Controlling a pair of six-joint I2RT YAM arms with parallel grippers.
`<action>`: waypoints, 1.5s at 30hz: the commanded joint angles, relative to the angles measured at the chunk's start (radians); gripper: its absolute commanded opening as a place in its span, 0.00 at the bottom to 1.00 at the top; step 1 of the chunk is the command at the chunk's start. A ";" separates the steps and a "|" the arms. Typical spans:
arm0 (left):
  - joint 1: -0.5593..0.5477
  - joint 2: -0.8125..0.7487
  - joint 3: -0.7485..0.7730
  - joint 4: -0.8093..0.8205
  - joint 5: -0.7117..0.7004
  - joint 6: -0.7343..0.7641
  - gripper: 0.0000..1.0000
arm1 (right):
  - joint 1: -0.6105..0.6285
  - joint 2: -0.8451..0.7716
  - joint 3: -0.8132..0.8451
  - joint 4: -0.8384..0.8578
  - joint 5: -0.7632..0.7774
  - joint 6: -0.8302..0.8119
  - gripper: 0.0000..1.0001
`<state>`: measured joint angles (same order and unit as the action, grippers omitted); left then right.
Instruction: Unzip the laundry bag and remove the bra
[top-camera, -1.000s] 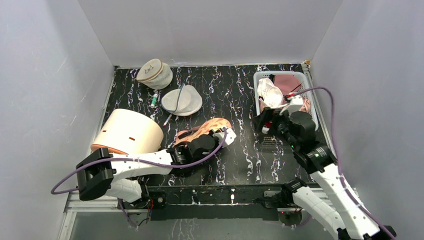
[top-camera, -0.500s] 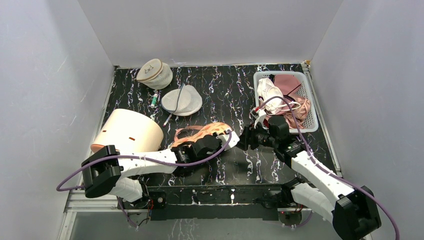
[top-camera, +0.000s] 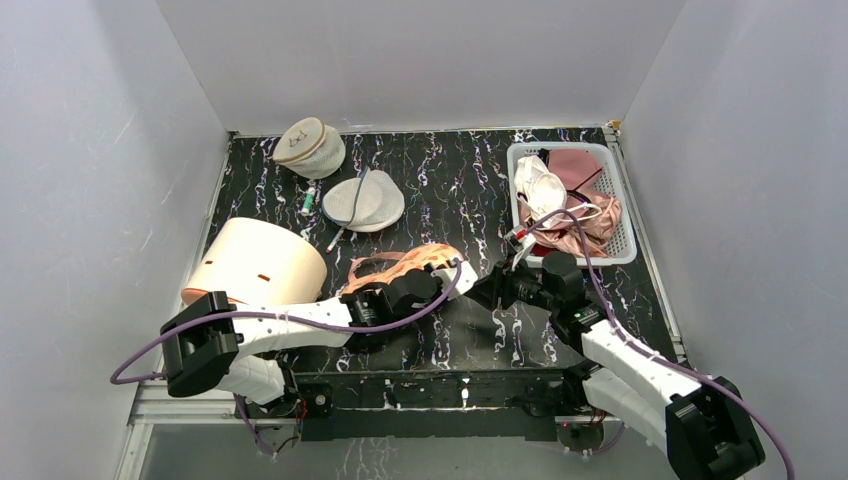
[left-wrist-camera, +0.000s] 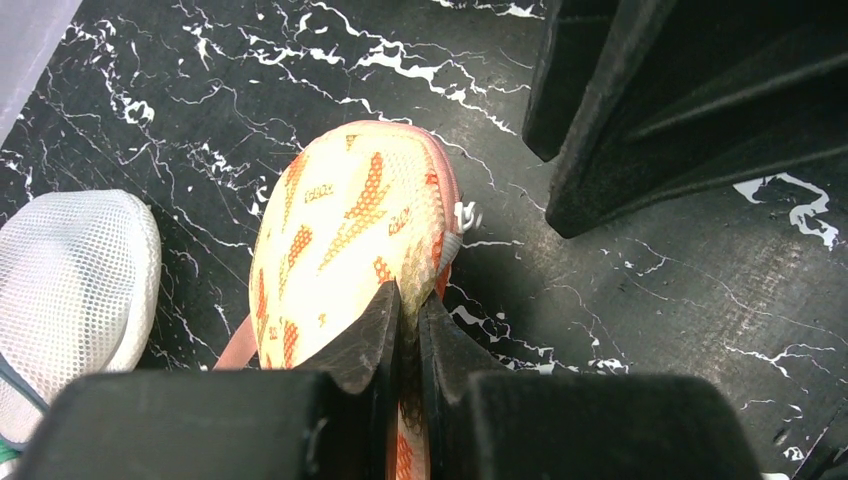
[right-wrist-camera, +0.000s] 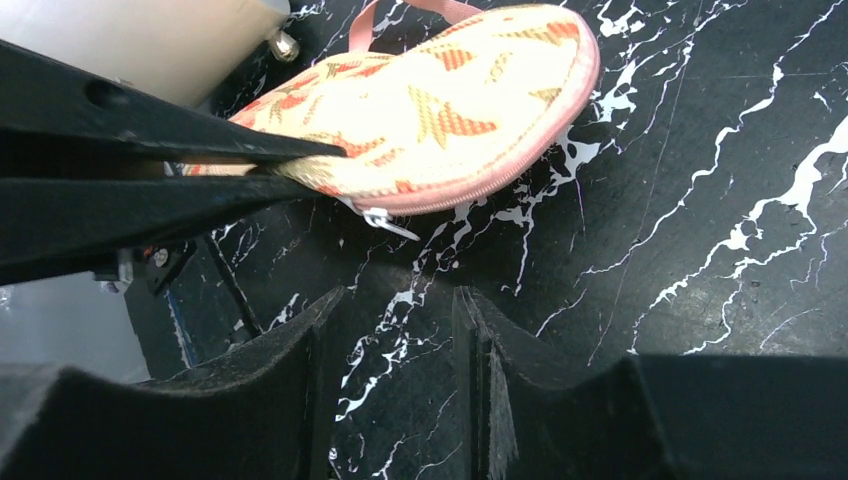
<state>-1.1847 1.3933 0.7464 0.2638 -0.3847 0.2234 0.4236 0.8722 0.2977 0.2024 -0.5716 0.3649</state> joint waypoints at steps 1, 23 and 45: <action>0.003 -0.068 0.023 0.039 -0.016 -0.010 0.00 | 0.001 0.018 -0.023 0.221 0.004 0.020 0.41; 0.003 -0.082 0.023 0.038 0.001 -0.019 0.00 | 0.000 0.265 0.036 0.485 -0.171 0.065 0.37; 0.003 -0.099 0.018 0.043 0.017 -0.030 0.00 | 0.001 0.295 0.037 0.558 -0.138 0.103 0.18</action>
<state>-1.1835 1.3445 0.7464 0.2653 -0.3836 0.2073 0.4236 1.1679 0.2901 0.6804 -0.7284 0.4614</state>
